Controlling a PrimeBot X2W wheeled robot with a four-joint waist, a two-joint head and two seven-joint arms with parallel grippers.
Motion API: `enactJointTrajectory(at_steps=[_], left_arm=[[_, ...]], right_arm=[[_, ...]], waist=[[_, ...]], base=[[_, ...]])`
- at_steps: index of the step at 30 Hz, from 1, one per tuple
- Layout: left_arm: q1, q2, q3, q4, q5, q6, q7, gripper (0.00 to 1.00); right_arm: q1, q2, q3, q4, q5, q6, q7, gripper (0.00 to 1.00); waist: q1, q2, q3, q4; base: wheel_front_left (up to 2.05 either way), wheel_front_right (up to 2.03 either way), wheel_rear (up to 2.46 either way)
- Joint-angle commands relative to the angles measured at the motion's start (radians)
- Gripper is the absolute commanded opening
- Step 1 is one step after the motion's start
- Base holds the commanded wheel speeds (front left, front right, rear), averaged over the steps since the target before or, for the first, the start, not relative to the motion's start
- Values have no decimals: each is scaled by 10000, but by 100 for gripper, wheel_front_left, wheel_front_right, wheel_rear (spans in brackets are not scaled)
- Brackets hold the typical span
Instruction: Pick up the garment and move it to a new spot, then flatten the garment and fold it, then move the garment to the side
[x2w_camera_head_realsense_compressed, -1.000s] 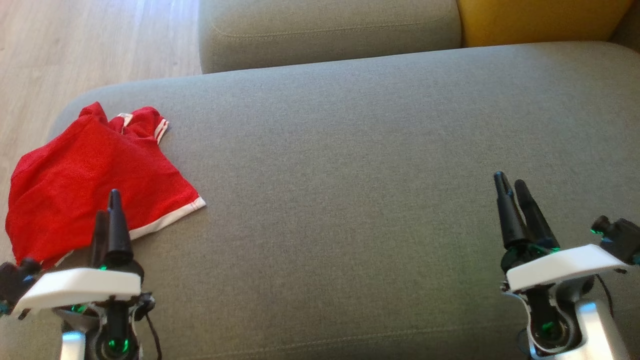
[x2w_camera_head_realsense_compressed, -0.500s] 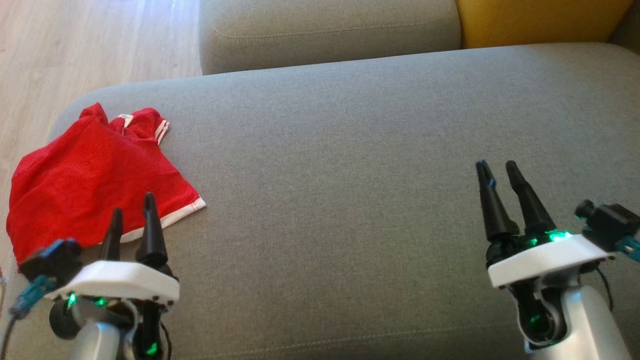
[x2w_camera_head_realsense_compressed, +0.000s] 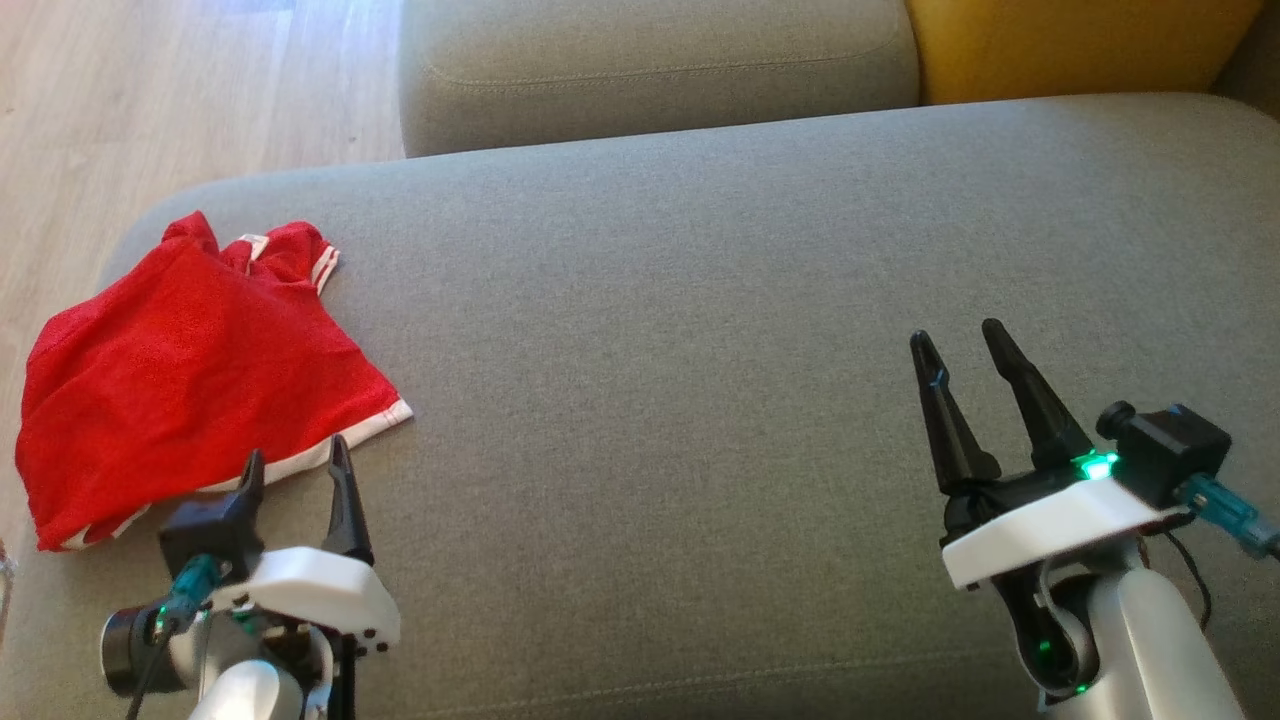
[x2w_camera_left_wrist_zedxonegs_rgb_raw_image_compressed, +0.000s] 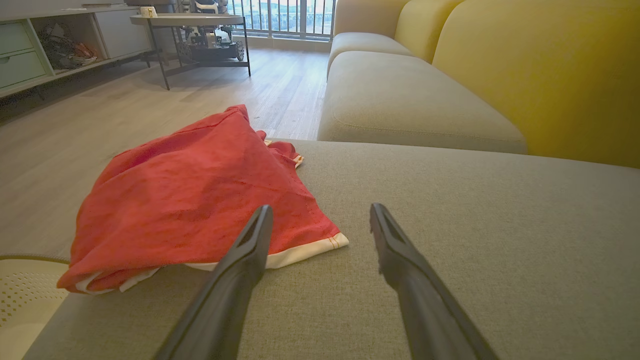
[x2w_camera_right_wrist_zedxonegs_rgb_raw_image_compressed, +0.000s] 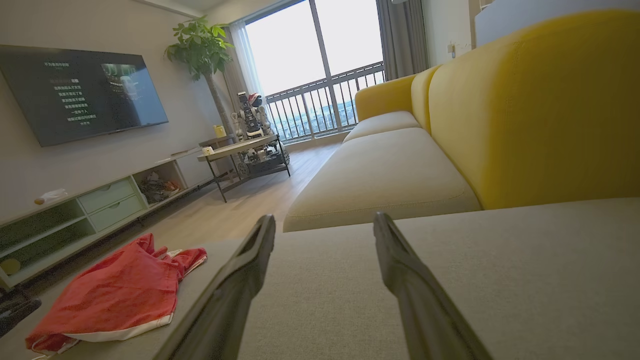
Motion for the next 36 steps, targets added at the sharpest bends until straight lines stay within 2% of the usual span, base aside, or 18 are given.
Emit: enactJointTrajectory(at_steps=[1,13,25,28,33,36], left_arm=[[-657,292,149,-296,162,238,-167,100],[-883,881,-934,7,1277,1159,-518,100],[-950,1153,-1652,-323,2160,2001,-869,100],[-841,1079,-1603,-545,2014,1997,-957,100],[-746,1147,-1556,-731,2372,2070,-1073,100],[-543,786,-1240,-1120,2079,2002,-1160,100]], right_arm=[[-545,-94,196,-356,-428,-1,-148,100],[-534,-102,244,-188,-1768,-1,-502,100],[-640,-110,454,-332,-3244,-1,-857,100],[-658,-112,508,-437,-3552,-2,-945,100],[-638,-115,476,-520,-3778,-2,-1062,100],[-599,-117,573,-708,-4063,-2,-1151,100]], waist=[[0,0,-4,-4],[0,0,-13,-37],[0,0,18,-108],[0,0,41,-139],[0,0,73,-160],[0,0,107,-131]], base=[[0,0,0],[0,0,0],[0,0,0],[0,0,0],[0,0,0],[0,0,0]])
